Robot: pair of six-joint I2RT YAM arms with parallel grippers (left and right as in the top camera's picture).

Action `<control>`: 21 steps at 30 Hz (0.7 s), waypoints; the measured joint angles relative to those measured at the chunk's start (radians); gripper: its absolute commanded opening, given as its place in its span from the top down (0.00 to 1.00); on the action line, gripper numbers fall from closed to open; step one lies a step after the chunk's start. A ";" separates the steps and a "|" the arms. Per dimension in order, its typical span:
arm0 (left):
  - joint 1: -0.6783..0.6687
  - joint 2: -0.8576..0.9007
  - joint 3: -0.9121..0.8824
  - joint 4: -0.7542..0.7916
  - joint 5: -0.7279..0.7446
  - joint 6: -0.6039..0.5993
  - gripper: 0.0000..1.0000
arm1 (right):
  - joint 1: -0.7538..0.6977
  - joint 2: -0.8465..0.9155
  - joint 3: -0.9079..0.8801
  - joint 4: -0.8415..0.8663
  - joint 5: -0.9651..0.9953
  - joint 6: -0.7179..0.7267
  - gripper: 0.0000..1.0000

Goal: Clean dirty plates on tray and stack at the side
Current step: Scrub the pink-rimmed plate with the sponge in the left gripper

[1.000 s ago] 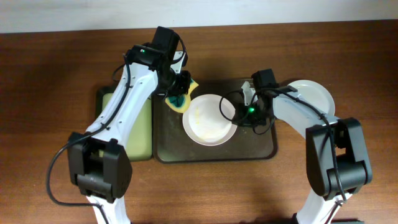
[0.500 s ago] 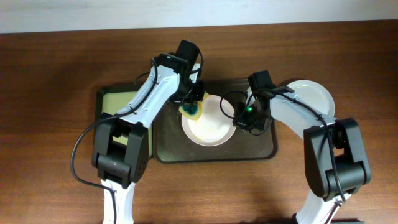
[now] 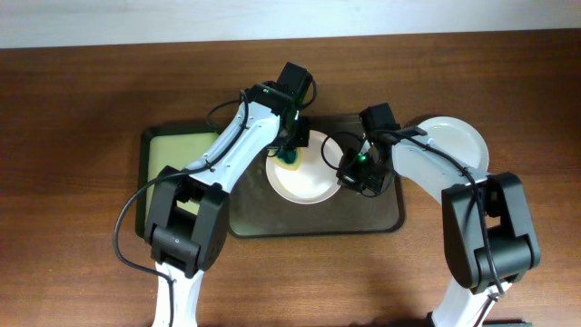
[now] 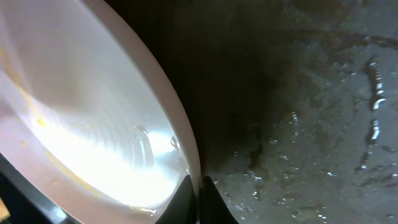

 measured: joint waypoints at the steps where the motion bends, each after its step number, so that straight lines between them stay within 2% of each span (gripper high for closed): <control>1: 0.000 0.000 0.000 0.009 -0.026 0.000 1.00 | 0.001 0.000 0.000 0.000 0.006 -0.006 0.96; 4: 0.000 0.030 0.000 0.021 -0.056 0.002 1.00 | 0.003 0.000 0.000 0.001 0.014 -0.011 0.96; 9: 0.005 0.128 0.031 0.047 0.009 0.063 1.00 | 0.006 0.000 0.000 0.001 0.022 -0.011 0.96; 13: 0.054 0.165 0.072 -0.054 0.227 0.163 1.00 | 0.006 0.000 0.000 -0.012 0.047 -0.014 0.96; 17: 0.057 0.214 0.062 -0.150 0.608 0.328 1.00 | 0.005 0.000 0.000 -0.016 0.071 -0.029 0.96; 18: 0.055 0.226 0.071 -0.176 0.647 0.345 1.00 | 0.005 0.000 0.000 -0.016 0.071 -0.030 0.96; 21: 0.028 0.278 0.255 -0.409 0.743 0.430 1.00 | 0.005 0.000 0.000 -0.011 0.070 -0.030 0.96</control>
